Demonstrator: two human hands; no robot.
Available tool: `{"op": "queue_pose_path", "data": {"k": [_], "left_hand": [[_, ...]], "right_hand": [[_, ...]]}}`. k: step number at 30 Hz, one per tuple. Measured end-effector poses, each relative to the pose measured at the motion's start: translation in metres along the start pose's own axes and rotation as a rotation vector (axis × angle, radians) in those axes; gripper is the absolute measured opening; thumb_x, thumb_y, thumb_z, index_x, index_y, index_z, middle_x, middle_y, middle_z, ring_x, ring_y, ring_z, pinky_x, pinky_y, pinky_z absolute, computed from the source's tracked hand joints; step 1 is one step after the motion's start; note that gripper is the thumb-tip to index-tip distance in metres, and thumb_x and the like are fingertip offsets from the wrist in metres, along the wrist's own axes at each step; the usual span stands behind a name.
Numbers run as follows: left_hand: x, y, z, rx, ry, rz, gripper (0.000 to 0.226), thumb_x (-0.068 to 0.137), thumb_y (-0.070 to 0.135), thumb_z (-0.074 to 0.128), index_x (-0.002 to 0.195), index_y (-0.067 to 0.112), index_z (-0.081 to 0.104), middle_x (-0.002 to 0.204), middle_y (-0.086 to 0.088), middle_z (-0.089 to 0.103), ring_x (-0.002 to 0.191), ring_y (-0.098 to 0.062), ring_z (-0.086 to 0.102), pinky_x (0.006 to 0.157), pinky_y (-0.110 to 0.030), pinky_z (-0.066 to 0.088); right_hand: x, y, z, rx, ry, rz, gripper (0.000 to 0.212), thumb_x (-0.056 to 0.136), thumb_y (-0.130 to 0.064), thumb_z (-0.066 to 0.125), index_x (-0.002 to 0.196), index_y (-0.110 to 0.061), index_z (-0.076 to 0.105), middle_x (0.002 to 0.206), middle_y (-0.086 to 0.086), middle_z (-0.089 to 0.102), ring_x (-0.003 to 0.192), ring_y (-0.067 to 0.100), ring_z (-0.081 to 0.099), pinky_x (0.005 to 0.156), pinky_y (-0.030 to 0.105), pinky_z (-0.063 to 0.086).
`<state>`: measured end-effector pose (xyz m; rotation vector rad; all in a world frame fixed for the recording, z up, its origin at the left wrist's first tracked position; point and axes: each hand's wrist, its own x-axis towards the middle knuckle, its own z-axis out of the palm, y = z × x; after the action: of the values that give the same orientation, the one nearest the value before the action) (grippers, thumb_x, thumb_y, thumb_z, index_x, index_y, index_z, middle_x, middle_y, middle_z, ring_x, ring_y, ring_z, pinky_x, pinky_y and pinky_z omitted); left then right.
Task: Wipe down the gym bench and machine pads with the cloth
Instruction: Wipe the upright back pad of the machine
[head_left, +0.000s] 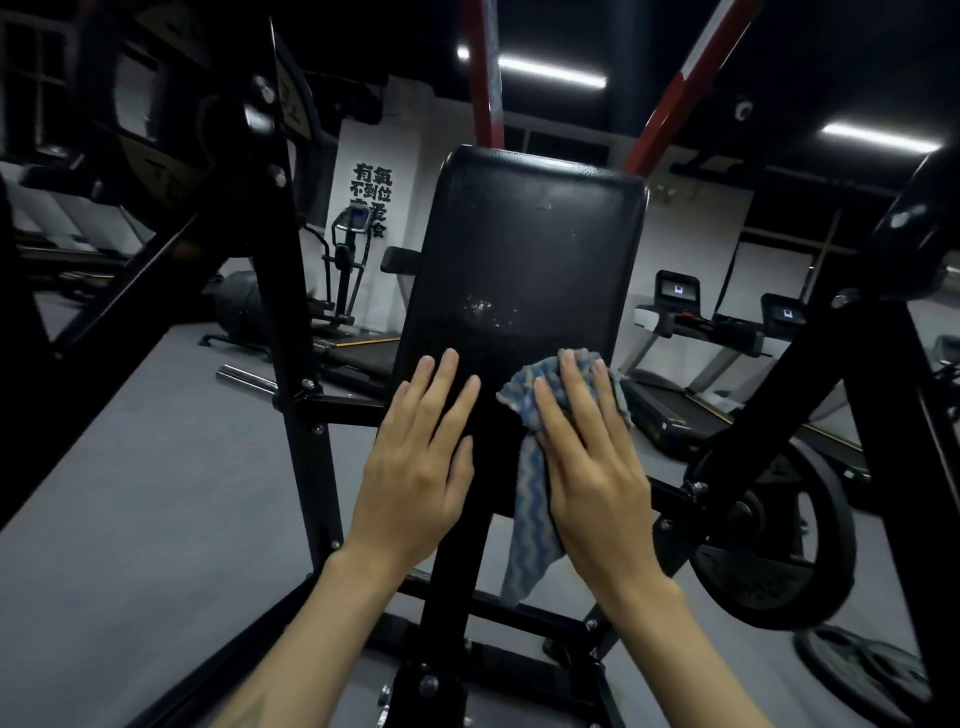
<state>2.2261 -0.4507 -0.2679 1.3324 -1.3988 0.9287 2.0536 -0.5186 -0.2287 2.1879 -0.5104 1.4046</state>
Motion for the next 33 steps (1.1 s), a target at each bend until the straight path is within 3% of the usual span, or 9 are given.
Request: {"op": "queue_pose_path", "data": {"k": [9,12,16,23,29,33], "left_hand": [[0.008,-0.002,-0.001,0.025,0.076,0.005,0.047,0.101,0.015,0.053,0.147,0.009,0.051,0.161,-0.009,0.038,0.154,-0.025,0.027,0.119,-0.05,0.034],[0.011,0.004,0.005,0.015,0.129,-0.048,0.045,0.1,0.014,0.055,0.144,0.01,0.055,0.155,-0.011,0.044,0.151,-0.027,0.032,0.117,-0.05,0.036],[0.014,0.008,0.015,-0.009,0.199,-0.101,0.043,0.097,0.012,0.057,0.141,0.009,0.058,0.148,-0.013,0.048,0.146,-0.031,0.038,0.114,-0.05,0.038],[0.01,0.004,0.02,0.01,0.157,-0.052,0.048,0.102,0.015,0.049,0.15,0.01,0.047,0.16,-0.014,0.037,0.154,-0.03,0.026,0.12,-0.057,0.03],[0.008,0.006,0.017,-0.013,0.133,-0.063,0.049,0.102,0.014,0.048,0.151,0.01,0.046,0.163,-0.012,0.034,0.156,-0.028,0.022,0.123,-0.057,0.027],[0.007,0.006,0.013,-0.002,0.095,-0.051,0.052,0.102,0.016,0.048,0.154,0.011,0.042,0.165,-0.01,0.029,0.157,-0.027,0.018,0.124,-0.056,0.024]], "right_hand": [[0.045,0.008,-0.003,-0.018,0.044,0.019,0.045,0.107,-0.019,0.048,0.15,-0.007,0.044,0.163,0.009,0.029,0.154,0.026,0.017,0.121,0.045,0.031],[0.014,0.007,-0.004,0.022,0.036,-0.013,0.044,0.104,-0.013,0.053,0.147,-0.006,0.048,0.161,0.009,0.034,0.153,0.027,0.021,0.118,0.048,0.035],[0.054,0.019,-0.008,-0.01,0.069,-0.015,0.041,0.105,-0.018,0.054,0.146,-0.01,0.051,0.16,0.005,0.036,0.153,0.025,0.024,0.114,0.049,0.04],[0.028,0.019,0.0,0.011,0.102,-0.058,0.043,0.103,-0.011,0.056,0.145,-0.006,0.051,0.158,0.01,0.039,0.151,0.029,0.026,0.116,0.05,0.037],[0.068,0.029,-0.007,0.027,0.082,-0.061,0.045,0.105,-0.014,0.054,0.149,-0.011,0.046,0.162,0.005,0.033,0.154,0.025,0.02,0.115,0.052,0.037],[0.033,0.025,-0.005,0.011,0.046,-0.099,0.049,0.101,-0.009,0.059,0.149,-0.009,0.046,0.161,0.007,0.034,0.153,0.027,0.022,0.116,0.051,0.036]]}}
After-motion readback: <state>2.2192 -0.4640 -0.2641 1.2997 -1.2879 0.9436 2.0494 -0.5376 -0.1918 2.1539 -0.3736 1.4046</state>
